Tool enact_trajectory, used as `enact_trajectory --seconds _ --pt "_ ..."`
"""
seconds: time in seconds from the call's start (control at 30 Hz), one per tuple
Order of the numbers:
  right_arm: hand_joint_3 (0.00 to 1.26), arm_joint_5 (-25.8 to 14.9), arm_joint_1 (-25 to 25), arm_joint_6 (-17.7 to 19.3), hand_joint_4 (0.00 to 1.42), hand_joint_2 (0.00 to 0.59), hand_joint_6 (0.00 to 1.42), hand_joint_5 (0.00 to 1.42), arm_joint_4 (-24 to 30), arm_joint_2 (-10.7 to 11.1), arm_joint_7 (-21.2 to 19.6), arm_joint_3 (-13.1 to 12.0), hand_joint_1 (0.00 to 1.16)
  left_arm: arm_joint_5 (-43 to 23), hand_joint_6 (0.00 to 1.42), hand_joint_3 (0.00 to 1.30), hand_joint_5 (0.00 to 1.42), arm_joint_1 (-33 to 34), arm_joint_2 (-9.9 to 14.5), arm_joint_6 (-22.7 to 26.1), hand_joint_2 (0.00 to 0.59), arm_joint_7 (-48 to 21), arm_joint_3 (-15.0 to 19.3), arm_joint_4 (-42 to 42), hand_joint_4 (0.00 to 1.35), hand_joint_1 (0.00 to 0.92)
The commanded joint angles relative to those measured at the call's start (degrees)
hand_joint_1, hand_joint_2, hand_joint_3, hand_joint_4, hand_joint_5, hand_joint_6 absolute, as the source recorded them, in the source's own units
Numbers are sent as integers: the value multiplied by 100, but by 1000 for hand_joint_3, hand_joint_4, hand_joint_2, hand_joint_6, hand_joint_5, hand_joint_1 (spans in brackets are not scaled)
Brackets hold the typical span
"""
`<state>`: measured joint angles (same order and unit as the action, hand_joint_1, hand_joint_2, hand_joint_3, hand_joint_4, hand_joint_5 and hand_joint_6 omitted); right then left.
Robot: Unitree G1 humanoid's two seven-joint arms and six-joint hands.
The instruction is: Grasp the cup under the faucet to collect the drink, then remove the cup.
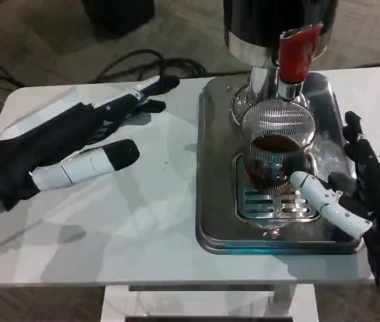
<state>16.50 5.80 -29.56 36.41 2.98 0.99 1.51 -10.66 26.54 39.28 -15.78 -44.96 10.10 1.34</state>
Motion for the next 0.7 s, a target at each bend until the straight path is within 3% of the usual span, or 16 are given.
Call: enact_trajectory --seconds 0.03,0.33,0.7 --pt "0 -36 -53 111 0 202 178 0 34 93 76 90 764 73 105 63 67 -92 92 53 22 61 -10 14 0 0" --pt "0 2 125 175 0 192 128 0 -154 154 31 341 820 63 106 73 78 -346 193 154 20 44 68 -176 0 0" --pt "0 65 311 91 0 202 82 0 -383 -202 -252 546 802 -39 106 74 79 -794 374 251 24 37 301 -429 0 0"
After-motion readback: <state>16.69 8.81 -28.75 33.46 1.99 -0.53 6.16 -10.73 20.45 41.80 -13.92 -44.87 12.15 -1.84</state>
